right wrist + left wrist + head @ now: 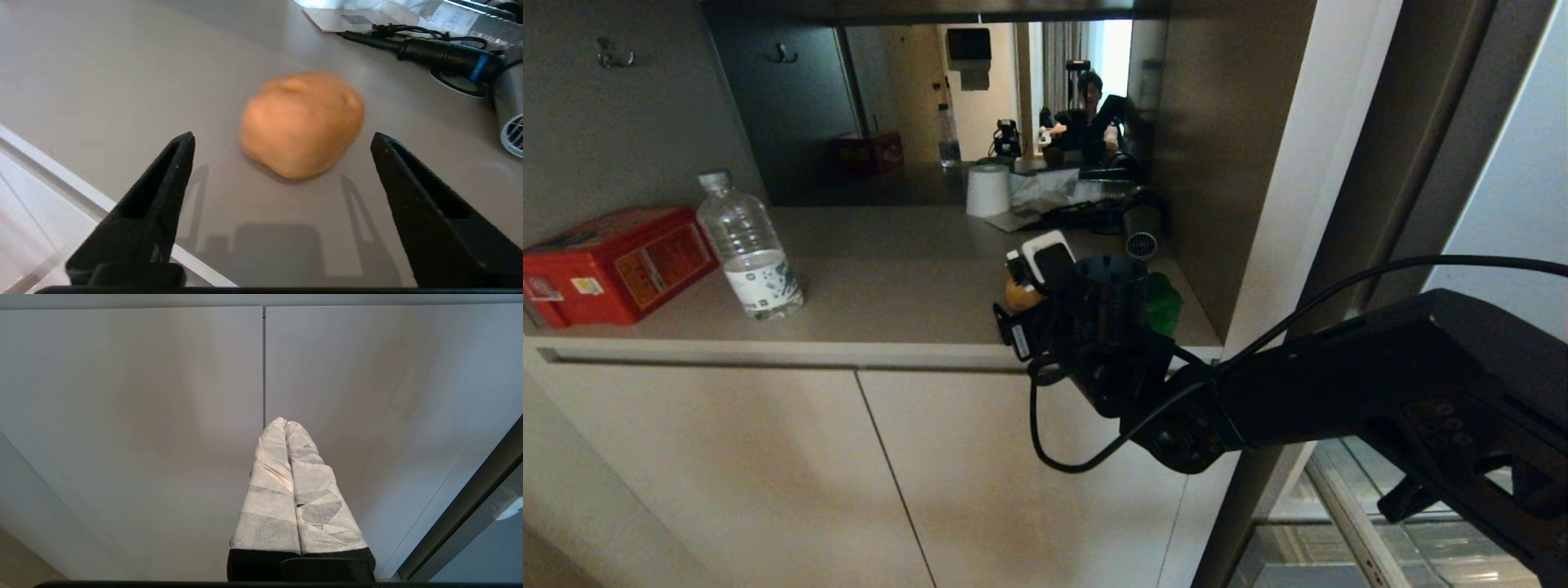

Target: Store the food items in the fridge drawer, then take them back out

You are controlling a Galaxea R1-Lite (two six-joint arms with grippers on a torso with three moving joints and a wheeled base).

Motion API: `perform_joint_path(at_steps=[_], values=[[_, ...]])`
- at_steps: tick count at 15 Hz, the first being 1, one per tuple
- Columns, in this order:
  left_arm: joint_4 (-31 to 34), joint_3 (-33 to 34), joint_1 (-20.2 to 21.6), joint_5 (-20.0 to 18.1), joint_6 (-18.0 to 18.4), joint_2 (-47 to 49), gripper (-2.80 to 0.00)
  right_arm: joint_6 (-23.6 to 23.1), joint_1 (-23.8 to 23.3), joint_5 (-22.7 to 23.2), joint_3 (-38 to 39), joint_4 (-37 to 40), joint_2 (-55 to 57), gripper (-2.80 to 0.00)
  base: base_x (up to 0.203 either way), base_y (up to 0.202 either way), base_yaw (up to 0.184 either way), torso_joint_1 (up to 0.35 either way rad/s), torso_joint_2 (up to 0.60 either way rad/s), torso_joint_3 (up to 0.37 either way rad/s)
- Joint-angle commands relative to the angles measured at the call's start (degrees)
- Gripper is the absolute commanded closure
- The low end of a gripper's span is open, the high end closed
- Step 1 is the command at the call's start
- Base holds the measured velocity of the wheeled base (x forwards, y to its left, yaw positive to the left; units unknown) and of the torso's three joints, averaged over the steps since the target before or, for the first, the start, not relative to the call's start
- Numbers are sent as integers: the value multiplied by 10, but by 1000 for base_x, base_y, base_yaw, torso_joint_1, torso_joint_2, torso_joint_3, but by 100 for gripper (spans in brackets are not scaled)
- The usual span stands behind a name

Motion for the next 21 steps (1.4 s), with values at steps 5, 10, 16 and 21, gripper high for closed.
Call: perform_joint_path(at_steps=[5,10,16,21], values=[[0,0,0,0,0,1,0,-2,1,-2,-10,22,-56,-280,0,0,0,0,0,0],[0,0,0,0,0,1,0,1,5,5,86,46,-162,0,0,0,0,0,0,0],[0,0,0,0,0,1,0,3,27,73,403,71,-449,0,0,0,0,0,0,0],[0,0,0,0,0,1,0,29,28,114,684,90,-640,0,0,0,0,0,0,0]])
